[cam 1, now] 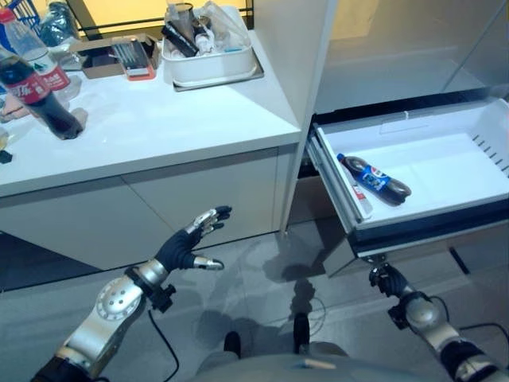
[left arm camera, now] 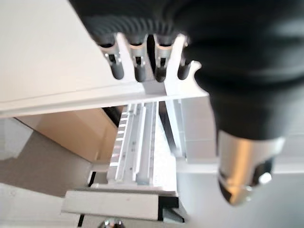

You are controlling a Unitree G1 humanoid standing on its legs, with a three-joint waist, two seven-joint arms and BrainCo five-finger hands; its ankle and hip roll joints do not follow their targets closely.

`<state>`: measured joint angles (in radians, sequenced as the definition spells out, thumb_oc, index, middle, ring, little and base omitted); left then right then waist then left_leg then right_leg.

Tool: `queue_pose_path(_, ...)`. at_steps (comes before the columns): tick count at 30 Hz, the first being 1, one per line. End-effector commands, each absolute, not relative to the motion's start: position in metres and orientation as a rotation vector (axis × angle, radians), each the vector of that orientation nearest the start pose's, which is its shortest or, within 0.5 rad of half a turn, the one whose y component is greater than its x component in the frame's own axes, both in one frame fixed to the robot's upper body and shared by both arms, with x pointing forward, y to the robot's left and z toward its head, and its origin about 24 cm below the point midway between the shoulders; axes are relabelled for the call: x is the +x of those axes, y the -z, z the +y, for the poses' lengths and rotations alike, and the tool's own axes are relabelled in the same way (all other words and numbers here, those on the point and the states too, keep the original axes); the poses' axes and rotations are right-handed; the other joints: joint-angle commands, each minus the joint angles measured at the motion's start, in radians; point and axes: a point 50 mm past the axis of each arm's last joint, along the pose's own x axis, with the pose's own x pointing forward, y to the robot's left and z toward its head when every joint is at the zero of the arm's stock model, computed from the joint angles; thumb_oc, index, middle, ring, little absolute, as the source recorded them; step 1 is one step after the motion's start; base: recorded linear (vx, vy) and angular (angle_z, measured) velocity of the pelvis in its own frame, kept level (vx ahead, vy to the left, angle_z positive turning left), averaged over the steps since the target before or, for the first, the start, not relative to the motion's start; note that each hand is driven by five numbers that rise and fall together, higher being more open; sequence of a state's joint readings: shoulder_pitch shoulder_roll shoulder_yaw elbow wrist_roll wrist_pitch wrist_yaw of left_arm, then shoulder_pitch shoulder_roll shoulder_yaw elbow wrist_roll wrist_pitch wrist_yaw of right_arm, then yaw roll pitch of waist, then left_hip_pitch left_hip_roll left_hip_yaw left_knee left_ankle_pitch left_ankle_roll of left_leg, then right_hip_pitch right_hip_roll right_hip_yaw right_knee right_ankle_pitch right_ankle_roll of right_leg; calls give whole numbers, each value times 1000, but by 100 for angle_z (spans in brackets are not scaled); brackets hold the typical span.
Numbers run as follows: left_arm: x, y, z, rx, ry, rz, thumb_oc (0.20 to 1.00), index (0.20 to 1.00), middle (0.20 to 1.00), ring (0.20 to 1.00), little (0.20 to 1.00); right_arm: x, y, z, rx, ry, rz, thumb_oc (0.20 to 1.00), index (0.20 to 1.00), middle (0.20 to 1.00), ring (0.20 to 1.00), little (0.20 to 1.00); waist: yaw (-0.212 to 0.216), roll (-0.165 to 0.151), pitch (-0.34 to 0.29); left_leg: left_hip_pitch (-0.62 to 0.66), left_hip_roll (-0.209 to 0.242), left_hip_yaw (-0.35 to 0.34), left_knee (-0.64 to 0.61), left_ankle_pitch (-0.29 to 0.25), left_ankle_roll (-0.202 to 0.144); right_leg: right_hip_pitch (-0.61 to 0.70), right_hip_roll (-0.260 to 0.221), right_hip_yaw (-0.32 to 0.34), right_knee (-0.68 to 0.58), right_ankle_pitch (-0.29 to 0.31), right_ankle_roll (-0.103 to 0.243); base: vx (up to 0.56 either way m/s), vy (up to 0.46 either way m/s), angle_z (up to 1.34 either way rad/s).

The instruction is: Take the drinks into the refrigerator

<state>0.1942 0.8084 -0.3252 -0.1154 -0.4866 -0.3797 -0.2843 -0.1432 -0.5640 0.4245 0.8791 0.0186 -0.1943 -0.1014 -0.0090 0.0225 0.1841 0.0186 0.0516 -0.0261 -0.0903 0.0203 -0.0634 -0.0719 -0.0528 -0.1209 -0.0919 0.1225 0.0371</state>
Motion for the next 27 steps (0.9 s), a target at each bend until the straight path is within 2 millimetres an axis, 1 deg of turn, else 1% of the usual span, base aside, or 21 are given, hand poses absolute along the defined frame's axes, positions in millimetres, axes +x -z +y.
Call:
queue_pose_path(1, 203, -96, 191, 226, 699, -216, 1000, 1000, 1000, 1000, 1000, 300, -2, -249, -728, -71, 230, 200, 200, 200, 200, 200, 50, -37, 35, -16, -90, -61, 5, -12, 75, -25, -16, -47, 156, -117, 46, -72, -3, 24)
queue_pose_path(2, 204, -98, 192, 229, 700, -215, 1000, 1000, 1000, 1000, 1000, 314, -18, -242, -728, -67, 163, 200, 200, 200, 200, 200, 59, -38, 49, -34, -92, -74, 7, -3, 75, -36, -19, -60, 159, -113, 47, -72, -3, 19)
queue_pose_path(3, 204, -98, 192, 229, 700, -216, 1000, 1000, 1000, 1000, 1000, 314, -19, -242, -728, -67, 162, 200, 200, 200, 200, 200, 57, -38, 49, -35, -93, -75, 8, -2, 75, -37, -20, -61, 159, -113, 47, -76, -6, 25)
queue_pose_path(6, 205, -100, 193, 230, 698, -217, 1000, 1000, 1000, 1000, 1000, 327, -35, -237, -734, -54, 108, 200, 200, 200, 200, 200, 74, -43, 60, -67, -98, -100, 11, 11, 76, -51, -26, -85, 155, -107, 47, -38, -19, 25)
queue_pose_path(7, 205, -101, 194, 229, 695, -211, 1000, 1000, 1000, 1000, 1000, 334, -45, -237, -733, -37, 81, 200, 200, 200, 200, 200, 89, -47, 64, -80, -101, -116, 12, 16, 76, -51, -29, -99, 151, -106, 46, -6, -19, 38)
queue_pose_path(8, 205, -101, 195, 230, 694, -211, 1000, 1000, 1000, 1000, 1000, 334, -45, -237, -733, -38, 81, 200, 200, 200, 200, 200, 86, -48, 63, -82, -102, -119, 13, 17, 76, -52, -30, -101, 150, -106, 46, -7, -23, 44)
queue_pose_path(10, 205, -103, 196, 239, 692, -208, 1000, 1000, 1000, 1000, 1000, 340, -54, -240, -747, -9, 64, 200, 200, 200, 200, 200, 103, -51, 70, -95, -105, -136, 15, 23, 76, -55, -33, -119, 152, -110, 45, -16, -28, 27)
queue_pose_path(11, 205, -105, 198, 247, 693, -212, 1000, 1000, 1000, 1000, 1000, 344, -60, -245, -745, 26, 59, 200, 200, 200, 200, 200, 120, -55, 77, -108, -109, -159, 15, 30, 74, -60, -37, -139, 158, -116, 44, -17, -40, 20)
queue_pose_path(14, 206, -106, 198, 251, 690, -214, 1000, 1000, 1000, 1000, 1000, 349, -66, -250, -742, 66, 58, 200, 200, 200, 200, 200, 129, -55, 80, -119, -114, -180, 13, 35, 74, -64, -42, -160, 166, -123, 43, 2, -21, 42)
queue_pose_path(17, 207, -109, 201, 262, 678, -220, 1000, 1000, 1000, 1000, 1000, 352, -73, -256, -737, 102, 50, 200, 200, 200, 200, 200, 146, -51, 90, -127, -115, -205, 13, 36, 72, -71, -47, -185, 193, -143, 39, 5, -22, 33)
queue_pose_path(18, 207, -111, 202, 270, 671, -226, 1000, 1000, 1000, 1000, 1000, 356, -80, -260, -744, 122, 38, 200, 200, 200, 200, 200, 158, -47, 98, -134, -116, -221, 13, 42, 70, -83, -51, -198, 216, -153, 36, -12, -25, 39)
queue_pose_path(21, 209, -113, 203, 285, 668, -232, 1000, 1000, 1000, 1000, 1000, 360, -91, -267, -745, 165, 26, 200, 200, 200, 200, 200, 171, -41, 109, -149, -118, -247, 11, 51, 67, -101, -59, -222, 248, -169, 32, -17, -29, 34)
queue_pose_path(25, 209, -114, 201, 286, 672, -237, 1000, 1000, 1000, 1000, 1000, 365, -98, -273, -744, 207, 32, 200, 200, 200, 200, 200, 181, -31, 116, -160, -121, -265, 12, 58, 62, -114, -64, -242, 268, -182, 27, -26, -17, 32)
queue_pose_path(27, 209, -114, 200, 288, 676, -236, 1000, 1000, 1000, 1000, 1000, 373, -115, -275, -751, 236, 7, 200, 200, 200, 200, 200, 188, -26, 118, -165, -122, -274, 12, 62, 61, -117, -63, -249, 269, -186, 26, -12, -5, 28)
